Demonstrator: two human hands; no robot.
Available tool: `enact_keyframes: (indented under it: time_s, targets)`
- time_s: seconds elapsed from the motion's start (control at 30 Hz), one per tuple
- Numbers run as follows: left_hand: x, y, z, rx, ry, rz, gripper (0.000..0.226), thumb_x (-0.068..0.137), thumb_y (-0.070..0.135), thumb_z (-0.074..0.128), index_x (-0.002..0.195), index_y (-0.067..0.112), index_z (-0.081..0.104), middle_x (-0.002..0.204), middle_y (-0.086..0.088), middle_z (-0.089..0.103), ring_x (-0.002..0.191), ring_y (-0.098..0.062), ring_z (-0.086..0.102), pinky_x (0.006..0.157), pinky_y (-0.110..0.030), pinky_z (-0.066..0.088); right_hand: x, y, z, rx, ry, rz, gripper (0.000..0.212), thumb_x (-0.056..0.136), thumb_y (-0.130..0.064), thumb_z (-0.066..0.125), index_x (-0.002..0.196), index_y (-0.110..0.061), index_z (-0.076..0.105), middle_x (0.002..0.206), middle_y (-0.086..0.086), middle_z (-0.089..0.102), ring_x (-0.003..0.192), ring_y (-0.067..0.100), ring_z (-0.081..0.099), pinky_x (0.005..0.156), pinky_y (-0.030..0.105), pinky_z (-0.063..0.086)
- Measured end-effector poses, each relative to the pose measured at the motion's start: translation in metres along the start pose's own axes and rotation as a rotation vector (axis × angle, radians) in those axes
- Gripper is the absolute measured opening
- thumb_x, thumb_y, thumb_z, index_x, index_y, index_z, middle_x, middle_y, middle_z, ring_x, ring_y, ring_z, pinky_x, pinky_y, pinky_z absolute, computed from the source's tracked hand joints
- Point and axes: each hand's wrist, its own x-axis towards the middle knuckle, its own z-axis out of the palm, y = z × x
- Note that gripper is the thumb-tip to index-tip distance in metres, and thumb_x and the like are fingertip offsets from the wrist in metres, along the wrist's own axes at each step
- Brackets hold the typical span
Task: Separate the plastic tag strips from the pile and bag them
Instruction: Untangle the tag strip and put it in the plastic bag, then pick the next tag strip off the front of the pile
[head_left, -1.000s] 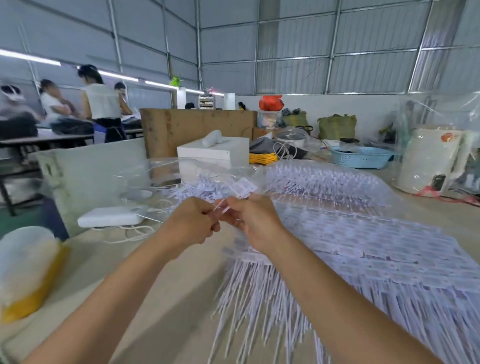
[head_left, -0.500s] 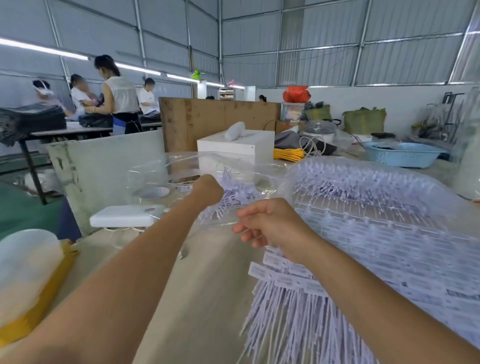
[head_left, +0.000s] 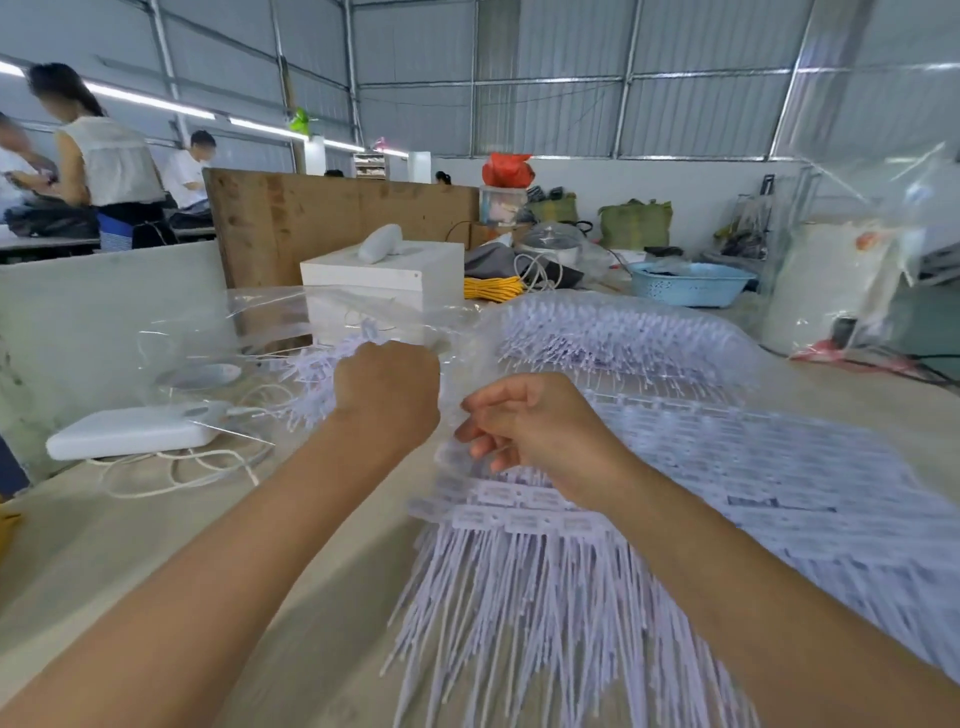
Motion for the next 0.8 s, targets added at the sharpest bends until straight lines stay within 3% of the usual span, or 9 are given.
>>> enact_keyframes:
  time_s: [0.07, 0.13, 0.23, 0.3, 0.37, 0.53, 0.63, 0.7, 0.8]
  targets:
    - [-0.025, 0.027, -0.016, -0.232, -0.022, 0.206, 0.017, 0.093, 0.025, 0.053, 0.1, 0.013, 0.062, 0.098, -0.006, 0.062, 0.098, -0.025, 0.059, 0.069, -0.03, 0.041, -0.024, 0.0, -0.03, -0.056, 0.087, -0.012, 0.015, 0.088, 0.005, 0.056, 0.082, -0.007, 0.063, 0.071, 0.012, 0.067, 0.048, 0.011, 0.06, 0.041, 0.02, 0.046]
    - [-0.043, 0.052, -0.026, -0.451, -0.182, 0.47, 0.018, 0.093, 0.026, 0.055, 0.101, 0.016, 0.067, 0.095, 0.0, 0.063, 0.091, -0.018, 0.059, 0.074, -0.026, 0.042, -0.051, 0.003, -0.06, -0.114, 0.189, -0.006, 0.014, 0.087, 0.004, 0.058, 0.081, -0.007, 0.064, 0.07, 0.012, 0.067, 0.047, 0.012, 0.059, 0.041, 0.019, 0.045]
    - [-0.059, 0.082, -0.03, -0.502, -0.295, 0.653, 0.028, 0.094, 0.033, 0.054, 0.116, 0.018, 0.062, 0.115, 0.0, 0.062, 0.1, -0.015, 0.055, 0.09, -0.029, 0.045, -0.088, 0.012, -0.099, -0.142, 0.326, 0.018, 0.011, 0.088, 0.006, 0.056, 0.085, -0.002, 0.063, 0.068, 0.012, 0.066, 0.044, 0.011, 0.056, 0.04, 0.017, 0.042]
    - [-0.063, 0.095, -0.029, -0.481, -0.339, 0.668, 0.038, 0.092, 0.042, 0.055, 0.121, 0.017, 0.058, 0.124, -0.001, 0.057, 0.109, -0.018, 0.053, 0.094, -0.031, 0.043, -0.106, 0.022, -0.119, -0.197, 0.404, 0.042, 0.013, 0.088, 0.009, 0.053, 0.085, 0.001, 0.063, 0.068, 0.013, 0.066, 0.045, 0.012, 0.057, 0.041, 0.019, 0.043]
    - [-0.063, 0.104, -0.028, -0.435, -0.393, 0.636, 0.047, 0.087, 0.047, 0.06, 0.123, 0.017, 0.056, 0.123, 0.0, 0.055, 0.111, -0.019, 0.052, 0.086, -0.026, 0.04, -0.117, 0.033, -0.133, -0.264, 0.454, 0.053, 0.013, 0.088, 0.009, 0.054, 0.088, 0.004, 0.065, 0.071, 0.015, 0.068, 0.051, 0.016, 0.058, 0.045, 0.021, 0.047]
    - [-0.061, 0.113, -0.021, -0.461, -0.378, 0.575, 0.032, 0.082, 0.038, 0.069, 0.09, 0.008, 0.063, 0.092, -0.01, 0.064, 0.084, -0.023, 0.06, 0.069, -0.027, 0.043, -0.123, 0.052, -0.141, -0.296, 0.505, 0.002, 0.009, 0.088, 0.003, 0.058, 0.092, 0.006, 0.066, 0.071, 0.011, 0.067, 0.06, 0.02, 0.061, 0.058, 0.023, 0.055]
    - [-0.056, 0.114, -0.015, -0.549, -0.346, 0.559, 0.019, 0.085, 0.03, 0.066, 0.083, 0.013, 0.058, 0.084, 0.0, 0.059, 0.077, -0.017, 0.054, 0.063, -0.025, 0.04, -0.119, 0.055, -0.14, -0.437, 0.458, -0.018, 0.01, 0.091, -0.001, 0.056, 0.092, -0.004, 0.065, 0.08, 0.009, 0.066, 0.073, 0.024, 0.064, 0.074, 0.033, 0.056]
    - [-0.05, 0.116, -0.013, -0.571, -0.278, 0.54, 0.019, 0.086, 0.034, 0.065, 0.091, 0.021, 0.051, 0.091, 0.005, 0.051, 0.089, -0.016, 0.049, 0.074, -0.028, 0.041, -0.117, 0.057, -0.138, -0.547, 0.426, -0.034, 0.012, 0.092, -0.004, 0.055, 0.097, -0.006, 0.066, 0.083, 0.002, 0.061, 0.072, 0.013, 0.058, 0.08, 0.029, 0.053]
    - [-0.039, 0.12, -0.01, -0.496, -0.271, 0.486, 0.039, 0.085, 0.042, 0.064, 0.116, 0.022, 0.052, 0.114, 0.001, 0.049, 0.111, -0.02, 0.046, 0.097, -0.039, 0.038, -0.114, 0.06, -0.135, -0.66, 0.42, -0.064, 0.014, 0.094, -0.008, 0.054, 0.101, -0.007, 0.065, 0.087, -0.003, 0.058, 0.074, 0.006, 0.054, 0.084, 0.022, 0.048]
